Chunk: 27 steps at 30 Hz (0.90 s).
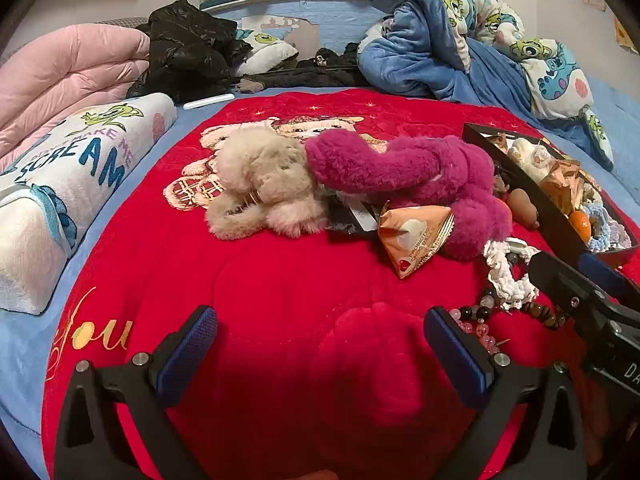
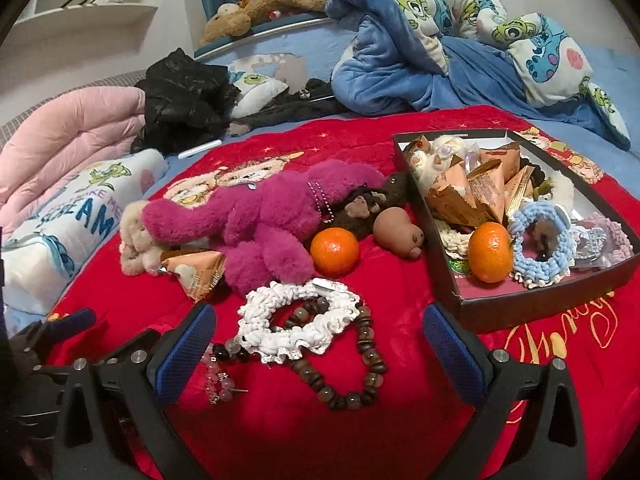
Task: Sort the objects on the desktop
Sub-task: 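Move the left tool toward the beige plush while the right tool approaches the pink plush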
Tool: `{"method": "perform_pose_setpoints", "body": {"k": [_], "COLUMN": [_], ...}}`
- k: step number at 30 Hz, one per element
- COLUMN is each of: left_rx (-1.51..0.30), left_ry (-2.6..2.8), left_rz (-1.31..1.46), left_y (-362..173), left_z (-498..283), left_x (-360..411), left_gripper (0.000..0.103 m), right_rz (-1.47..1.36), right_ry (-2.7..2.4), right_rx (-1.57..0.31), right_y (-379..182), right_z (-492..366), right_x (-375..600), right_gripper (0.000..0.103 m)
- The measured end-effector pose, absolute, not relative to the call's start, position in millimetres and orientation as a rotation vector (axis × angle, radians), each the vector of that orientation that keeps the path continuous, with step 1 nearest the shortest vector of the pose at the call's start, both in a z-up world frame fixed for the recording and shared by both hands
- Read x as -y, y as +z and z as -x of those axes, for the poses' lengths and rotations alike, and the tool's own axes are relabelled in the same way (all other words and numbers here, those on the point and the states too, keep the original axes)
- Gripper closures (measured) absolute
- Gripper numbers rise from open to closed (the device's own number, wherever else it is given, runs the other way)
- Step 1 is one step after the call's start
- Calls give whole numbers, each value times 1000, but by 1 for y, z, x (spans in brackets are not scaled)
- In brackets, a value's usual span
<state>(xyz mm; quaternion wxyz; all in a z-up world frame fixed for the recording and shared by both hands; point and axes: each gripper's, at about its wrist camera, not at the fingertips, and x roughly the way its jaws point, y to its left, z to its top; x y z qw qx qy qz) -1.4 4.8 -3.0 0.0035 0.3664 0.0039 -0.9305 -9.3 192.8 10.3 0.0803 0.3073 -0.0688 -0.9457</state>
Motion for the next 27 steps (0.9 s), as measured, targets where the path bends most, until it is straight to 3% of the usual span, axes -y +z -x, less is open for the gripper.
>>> {"method": "perform_pose_setpoints", "body": {"k": [6, 15, 27], "left_rx": [-64, -304, -178], "left_ry": [-2914, -2871, -2873], "left_rz": [-1151, -1220, -1195], "left_y": [-2, -8, 3], "left_z": [2, 11, 26], "left_x": [2, 27, 34], "left_gripper": [0, 0, 0], "right_rz": [-915, -897, -870], "right_ry": [-2828, -2811, -2767], "right_rx": [200, 212, 263], "right_y": [11, 14, 19], "right_z": [9, 8, 12], "right_x": [-192, -191, -189], "right_gripper": [0, 4, 12]}}
